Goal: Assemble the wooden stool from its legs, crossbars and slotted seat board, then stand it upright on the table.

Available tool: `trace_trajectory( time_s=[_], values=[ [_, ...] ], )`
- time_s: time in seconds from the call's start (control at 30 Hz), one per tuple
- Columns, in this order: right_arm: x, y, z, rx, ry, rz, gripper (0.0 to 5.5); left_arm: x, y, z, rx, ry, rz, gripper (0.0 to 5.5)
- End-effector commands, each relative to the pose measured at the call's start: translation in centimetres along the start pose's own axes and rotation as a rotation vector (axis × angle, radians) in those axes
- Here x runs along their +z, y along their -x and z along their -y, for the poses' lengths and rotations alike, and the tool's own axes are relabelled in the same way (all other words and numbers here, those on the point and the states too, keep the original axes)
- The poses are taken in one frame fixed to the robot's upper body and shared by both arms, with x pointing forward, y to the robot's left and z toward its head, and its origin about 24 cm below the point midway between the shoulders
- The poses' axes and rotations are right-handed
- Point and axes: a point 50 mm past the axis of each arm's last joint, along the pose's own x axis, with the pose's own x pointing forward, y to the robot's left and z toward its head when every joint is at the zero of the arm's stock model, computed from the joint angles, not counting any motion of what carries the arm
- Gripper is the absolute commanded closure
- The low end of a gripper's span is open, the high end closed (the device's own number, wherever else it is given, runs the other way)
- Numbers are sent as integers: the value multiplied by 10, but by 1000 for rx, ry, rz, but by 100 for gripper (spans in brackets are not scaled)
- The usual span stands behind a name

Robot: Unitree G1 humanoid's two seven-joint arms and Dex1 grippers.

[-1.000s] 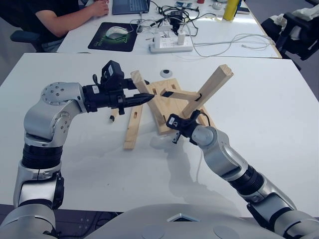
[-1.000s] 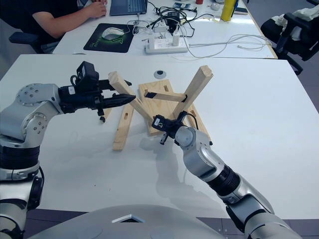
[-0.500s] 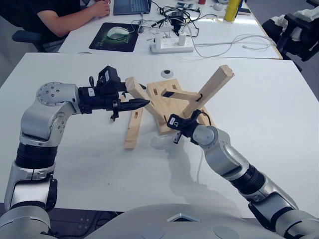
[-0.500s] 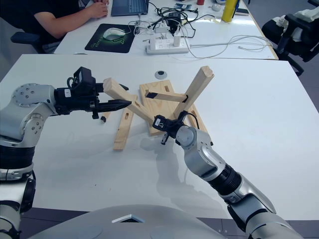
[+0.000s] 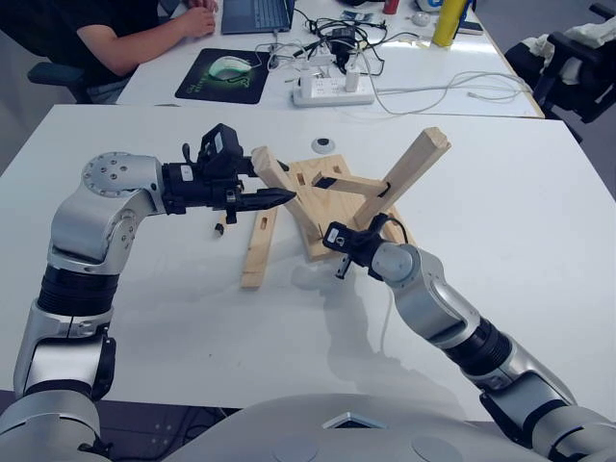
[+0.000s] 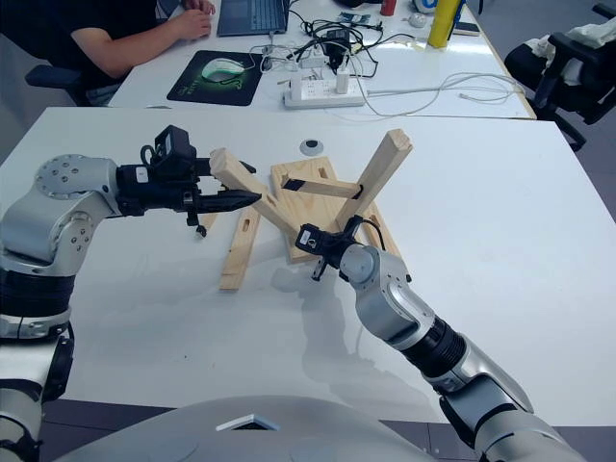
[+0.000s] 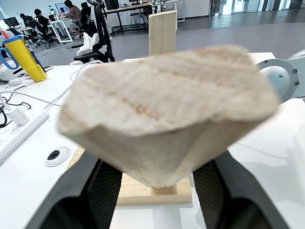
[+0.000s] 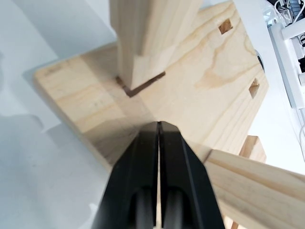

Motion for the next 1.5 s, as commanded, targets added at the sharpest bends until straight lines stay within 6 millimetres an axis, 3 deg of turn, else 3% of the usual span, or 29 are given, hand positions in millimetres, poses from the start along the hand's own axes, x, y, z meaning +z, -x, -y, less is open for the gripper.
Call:
trace_trajectory(
  time_s=[0.03, 0.5, 0.67, 0.87, 1.17, 1.3, 1.5],
  values=[
    [-43, -8, -50, 295, -104, -199, 550, -13, -3, 2, -5, 36, -60, 342],
    [-40, -8, -49, 288, -111, -194, 550, -7, -15, 1, -25, 29, -54, 342],
    [-40, -9, -49, 288, -110, -191, 550, -11, -8, -1, -4, 36, -76, 342],
    [-27, -3, -32, 204, -67, -52, 550, -13, -6, 1, 1, 46, -77, 342],
    [-4, 7, 0, 31, -135, 166, 550, -10, -7, 3, -5, 45, -69, 342],
    [7, 23, 10, -8, -175, 300, 550, -7, -7, 2, -13, 39, -68, 342],
    [26, 71, 21, -72, -327, 610, 550, -5, -5, 2, -8, 36, -67, 342]
  ],
)
